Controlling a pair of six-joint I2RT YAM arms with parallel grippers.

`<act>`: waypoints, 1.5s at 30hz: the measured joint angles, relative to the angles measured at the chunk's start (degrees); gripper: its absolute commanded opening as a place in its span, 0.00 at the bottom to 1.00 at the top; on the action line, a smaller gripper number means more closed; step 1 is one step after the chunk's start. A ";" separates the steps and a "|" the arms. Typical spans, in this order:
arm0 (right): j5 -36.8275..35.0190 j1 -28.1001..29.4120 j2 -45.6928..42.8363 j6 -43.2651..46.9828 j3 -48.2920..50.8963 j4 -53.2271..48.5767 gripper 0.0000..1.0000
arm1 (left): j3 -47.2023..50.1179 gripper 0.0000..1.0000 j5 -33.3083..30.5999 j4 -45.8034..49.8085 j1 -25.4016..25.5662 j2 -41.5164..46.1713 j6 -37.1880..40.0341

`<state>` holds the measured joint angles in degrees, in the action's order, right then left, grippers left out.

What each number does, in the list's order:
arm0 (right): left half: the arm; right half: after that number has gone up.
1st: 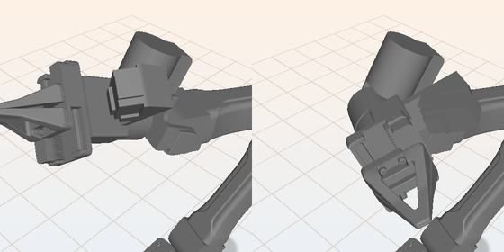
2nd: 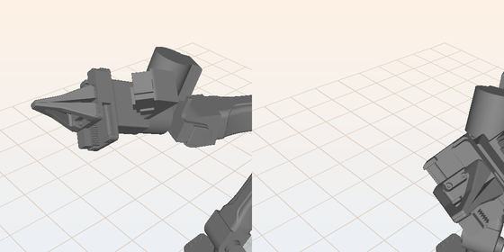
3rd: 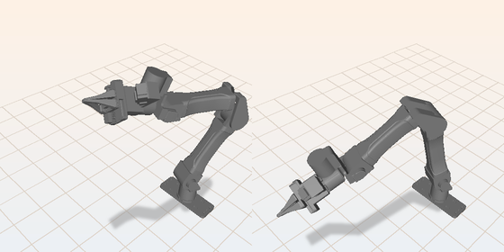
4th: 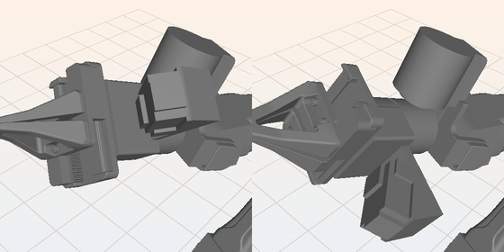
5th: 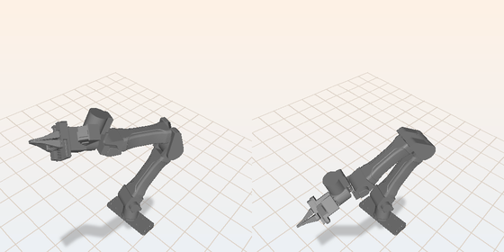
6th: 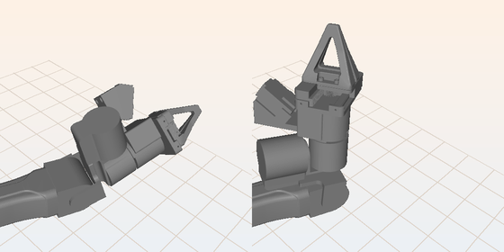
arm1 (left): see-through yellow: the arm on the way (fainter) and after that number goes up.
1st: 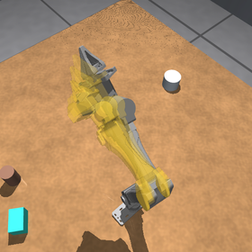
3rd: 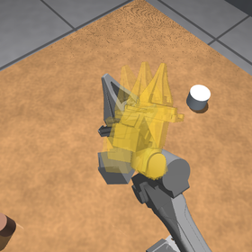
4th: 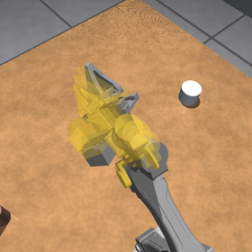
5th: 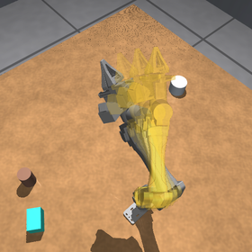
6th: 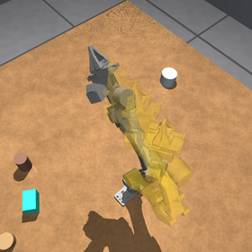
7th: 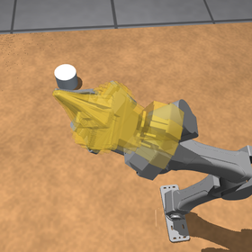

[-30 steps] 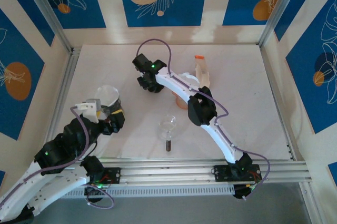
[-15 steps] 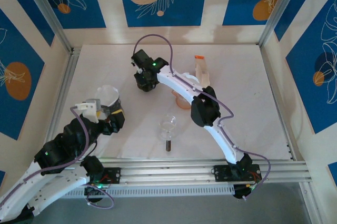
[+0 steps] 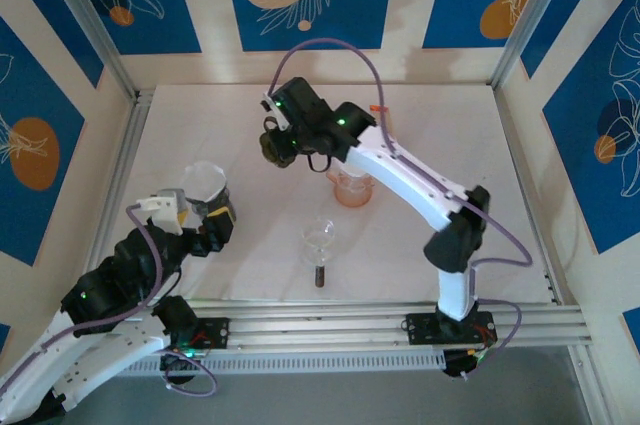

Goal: Place the coffee filter in the dripper

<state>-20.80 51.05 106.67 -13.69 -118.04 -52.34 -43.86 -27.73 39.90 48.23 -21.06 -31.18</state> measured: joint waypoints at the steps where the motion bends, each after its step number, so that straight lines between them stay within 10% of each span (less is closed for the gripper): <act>1: -0.55 1.01 -1.81 -0.15 0.15 -1.84 0.00 | 0.00 1.00 0.00 0.02 0.00 0.00 0.00; 15: -9.42 13.60 -5.88 -3.65 4.13 -29.57 0.00 | 0.00 1.00 -0.46 -0.04 0.00 0.00 0.02; 45: -16.22 20.55 3.52 -3.39 8.74 -29.40 0.00 | 0.00 1.00 -1.22 0.02 0.00 1.14 0.00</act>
<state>-37.01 71.59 110.19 -17.08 -109.30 -81.73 -43.86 -28.95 39.92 48.23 -19.92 -31.18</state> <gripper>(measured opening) 0.110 0.998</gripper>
